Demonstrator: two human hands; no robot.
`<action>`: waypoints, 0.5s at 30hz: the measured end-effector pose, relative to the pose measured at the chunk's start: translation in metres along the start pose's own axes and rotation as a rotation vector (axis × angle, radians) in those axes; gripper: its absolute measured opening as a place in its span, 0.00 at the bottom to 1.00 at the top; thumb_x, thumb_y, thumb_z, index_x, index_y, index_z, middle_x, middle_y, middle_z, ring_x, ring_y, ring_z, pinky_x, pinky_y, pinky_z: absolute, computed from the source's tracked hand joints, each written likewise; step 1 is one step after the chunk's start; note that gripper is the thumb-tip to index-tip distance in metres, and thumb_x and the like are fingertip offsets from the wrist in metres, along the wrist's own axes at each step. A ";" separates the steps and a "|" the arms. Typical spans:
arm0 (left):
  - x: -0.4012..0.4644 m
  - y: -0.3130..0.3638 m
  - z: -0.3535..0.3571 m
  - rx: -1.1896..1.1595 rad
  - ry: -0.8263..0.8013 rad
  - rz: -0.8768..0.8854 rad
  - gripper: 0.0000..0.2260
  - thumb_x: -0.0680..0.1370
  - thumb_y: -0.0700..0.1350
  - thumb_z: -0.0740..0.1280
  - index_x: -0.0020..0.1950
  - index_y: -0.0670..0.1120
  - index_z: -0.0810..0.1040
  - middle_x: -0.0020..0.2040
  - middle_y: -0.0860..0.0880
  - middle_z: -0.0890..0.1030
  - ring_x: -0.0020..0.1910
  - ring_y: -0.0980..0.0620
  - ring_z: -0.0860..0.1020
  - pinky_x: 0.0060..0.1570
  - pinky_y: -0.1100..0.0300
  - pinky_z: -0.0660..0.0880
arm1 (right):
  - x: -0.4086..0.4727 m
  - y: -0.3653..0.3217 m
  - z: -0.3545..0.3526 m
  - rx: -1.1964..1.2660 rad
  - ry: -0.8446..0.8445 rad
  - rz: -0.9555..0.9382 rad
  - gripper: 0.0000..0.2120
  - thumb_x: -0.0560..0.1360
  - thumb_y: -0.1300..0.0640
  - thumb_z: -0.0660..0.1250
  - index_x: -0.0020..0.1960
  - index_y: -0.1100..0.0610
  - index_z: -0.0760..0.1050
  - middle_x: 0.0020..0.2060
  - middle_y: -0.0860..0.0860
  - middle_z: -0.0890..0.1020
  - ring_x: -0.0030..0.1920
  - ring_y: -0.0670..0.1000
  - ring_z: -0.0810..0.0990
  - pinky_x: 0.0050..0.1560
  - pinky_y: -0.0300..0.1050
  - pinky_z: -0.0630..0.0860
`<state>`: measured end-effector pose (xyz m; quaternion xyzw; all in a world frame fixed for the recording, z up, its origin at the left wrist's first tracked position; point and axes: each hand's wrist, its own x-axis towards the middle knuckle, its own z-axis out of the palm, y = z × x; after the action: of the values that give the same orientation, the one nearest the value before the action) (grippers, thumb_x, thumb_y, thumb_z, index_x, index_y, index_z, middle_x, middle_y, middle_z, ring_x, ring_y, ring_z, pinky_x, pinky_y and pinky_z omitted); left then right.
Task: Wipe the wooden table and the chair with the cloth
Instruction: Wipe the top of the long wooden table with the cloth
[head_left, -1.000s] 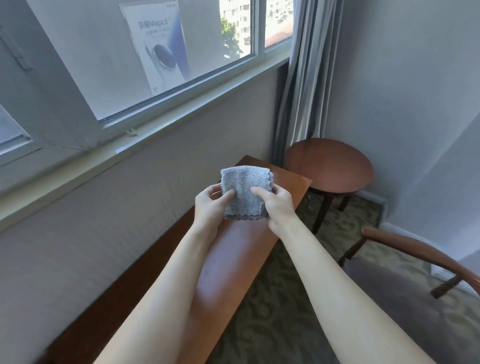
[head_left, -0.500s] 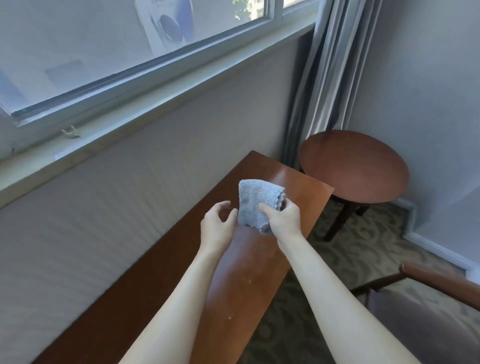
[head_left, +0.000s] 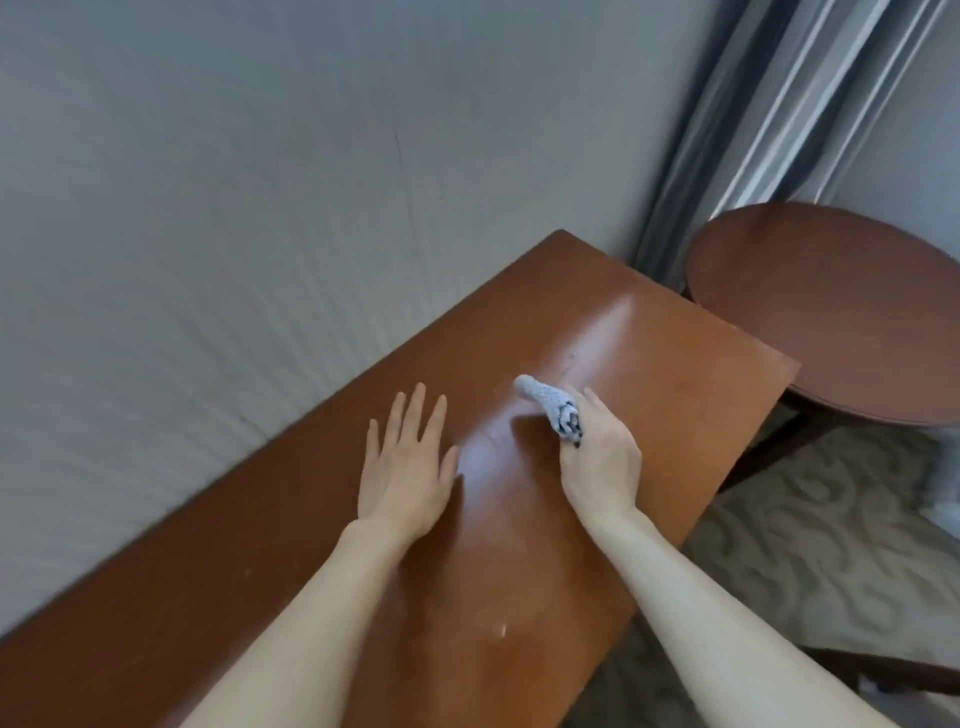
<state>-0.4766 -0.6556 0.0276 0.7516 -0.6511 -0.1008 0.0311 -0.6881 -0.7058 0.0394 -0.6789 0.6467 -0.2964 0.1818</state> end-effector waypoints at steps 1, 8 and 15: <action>0.005 -0.006 0.010 0.012 0.007 -0.023 0.29 0.85 0.58 0.48 0.84 0.52 0.45 0.85 0.50 0.40 0.83 0.49 0.38 0.81 0.43 0.43 | 0.001 0.007 0.013 -0.054 -0.090 -0.039 0.29 0.71 0.71 0.66 0.70 0.54 0.77 0.68 0.55 0.79 0.69 0.59 0.76 0.66 0.53 0.74; 0.007 -0.032 0.057 0.042 0.054 -0.123 0.29 0.84 0.61 0.41 0.85 0.53 0.47 0.85 0.52 0.44 0.83 0.52 0.41 0.81 0.44 0.43 | -0.026 0.024 0.075 -0.362 -0.262 -0.188 0.31 0.82 0.35 0.44 0.82 0.45 0.52 0.83 0.55 0.49 0.82 0.59 0.45 0.81 0.59 0.46; 0.008 -0.032 0.057 0.024 0.079 -0.115 0.30 0.83 0.62 0.37 0.84 0.54 0.49 0.84 0.53 0.46 0.83 0.53 0.41 0.81 0.45 0.44 | 0.069 0.044 0.072 -0.541 -0.171 0.045 0.35 0.80 0.44 0.57 0.83 0.54 0.50 0.81 0.61 0.53 0.79 0.66 0.55 0.78 0.63 0.53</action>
<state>-0.4557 -0.6541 -0.0344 0.7914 -0.6064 -0.0650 0.0420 -0.6775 -0.7884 -0.0314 -0.7107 0.6996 -0.0504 0.0544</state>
